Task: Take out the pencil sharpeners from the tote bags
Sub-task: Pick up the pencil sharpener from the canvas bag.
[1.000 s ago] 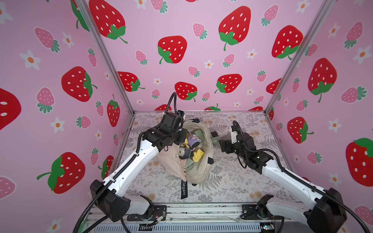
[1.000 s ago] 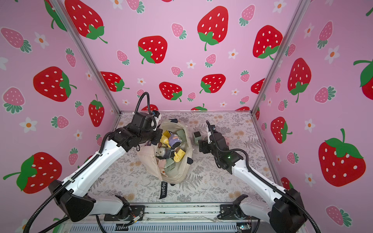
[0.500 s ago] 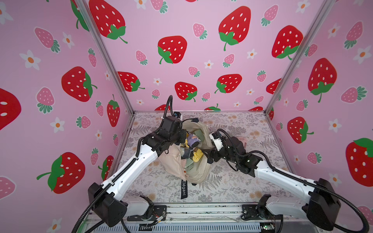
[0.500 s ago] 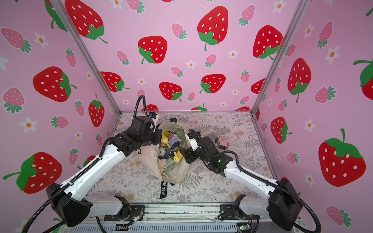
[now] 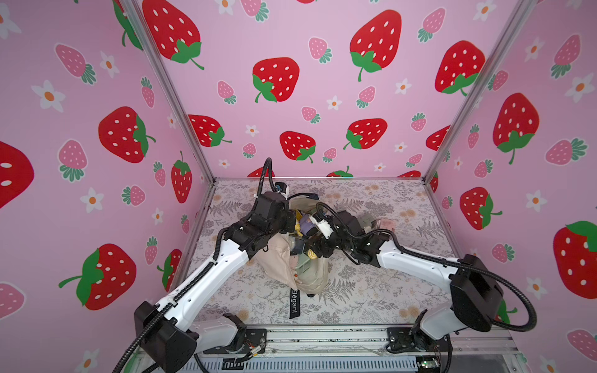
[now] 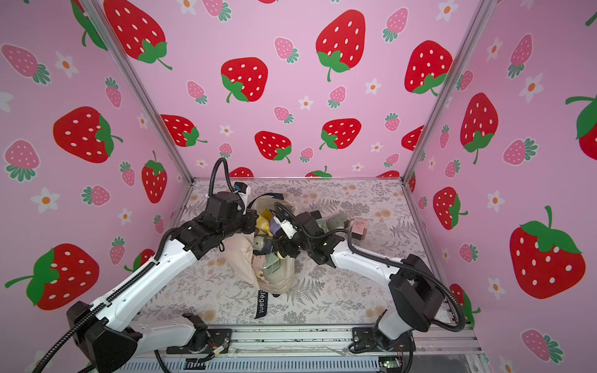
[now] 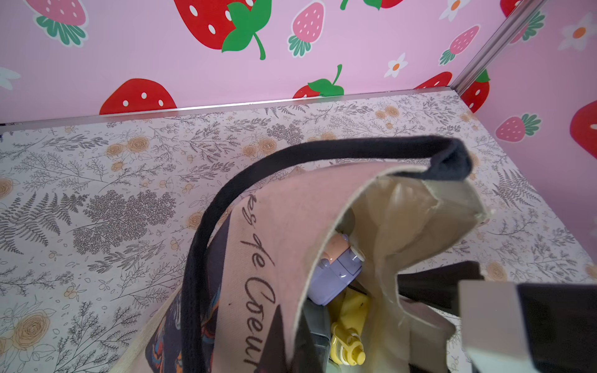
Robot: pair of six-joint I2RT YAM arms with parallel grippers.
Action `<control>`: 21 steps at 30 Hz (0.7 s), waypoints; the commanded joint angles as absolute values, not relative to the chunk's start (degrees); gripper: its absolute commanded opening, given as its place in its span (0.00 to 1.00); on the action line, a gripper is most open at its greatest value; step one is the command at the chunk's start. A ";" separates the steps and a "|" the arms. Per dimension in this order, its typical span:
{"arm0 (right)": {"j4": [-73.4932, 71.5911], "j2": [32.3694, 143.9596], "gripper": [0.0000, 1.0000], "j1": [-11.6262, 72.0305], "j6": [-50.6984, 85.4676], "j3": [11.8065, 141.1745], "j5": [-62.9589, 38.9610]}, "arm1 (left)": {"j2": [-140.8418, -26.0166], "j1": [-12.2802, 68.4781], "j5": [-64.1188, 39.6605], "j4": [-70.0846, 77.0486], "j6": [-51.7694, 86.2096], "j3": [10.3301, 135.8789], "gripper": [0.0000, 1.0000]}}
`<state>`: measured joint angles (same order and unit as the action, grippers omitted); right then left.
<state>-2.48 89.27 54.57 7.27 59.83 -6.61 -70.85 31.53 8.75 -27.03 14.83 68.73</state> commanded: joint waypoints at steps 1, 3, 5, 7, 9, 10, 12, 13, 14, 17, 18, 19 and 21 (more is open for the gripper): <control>2.31 90.72 0.90 58.35 2.67 63.24 -5.83 | -67.73 32.25 8.70 -26.41 14.07 67.73 0.00; 2.55 89.93 0.91 59.47 2.05 62.68 -3.27 | -66.50 32.36 9.00 -25.78 14.12 67.33 0.00; 2.55 88.70 0.91 59.62 2.58 61.94 -1.79 | -65.97 32.48 8.77 -25.63 14.07 67.48 0.00; 2.54 86.78 0.92 59.61 2.69 61.12 1.00 | -66.13 32.60 8.53 -25.73 13.66 67.98 0.00; 2.35 84.79 0.92 59.59 2.20 60.29 3.60 | -66.80 32.59 8.22 -26.56 13.63 68.53 0.00; 1.84 83.55 0.92 59.59 2.36 59.50 5.86 | -67.16 32.56 8.05 -27.01 13.41 68.85 0.00; 1.81 80.80 0.93 59.59 1.99 58.52 9.23 | -67.65 32.69 7.70 -27.82 13.28 69.50 0.00; 1.85 79.11 0.93 59.59 1.94 57.97 10.67 | -67.60 32.77 7.55 -27.82 13.12 69.60 0.00; 1.85 77.16 0.93 59.59 2.14 57.22 11.82 | -67.38 32.91 7.47 -27.69 13.22 69.53 0.00; 1.62 71.68 0.92 59.59 2.87 55.26 13.31 | -65.91 33.15 6.10 -24.25 13.38 67.61 0.00; 1.05 70.07 0.92 59.59 3.13 54.45 13.31 | -65.60 33.13 5.83 -22.84 13.44 66.95 0.00; 0.74 69.01 0.92 59.59 3.08 53.99 12.68 | -65.48 33.11 5.72 -22.09 13.26 66.71 0.00; -0.11 67.55 0.92 59.59 2.38 53.00 9.07 | -65.72 33.13 5.83 -21.33 12.84 66.96 0.00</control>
<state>1.52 69.34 59.16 3.36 54.54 10.46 -67.07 32.58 7.20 -26.35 13.65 66.61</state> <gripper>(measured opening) 0.919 0.047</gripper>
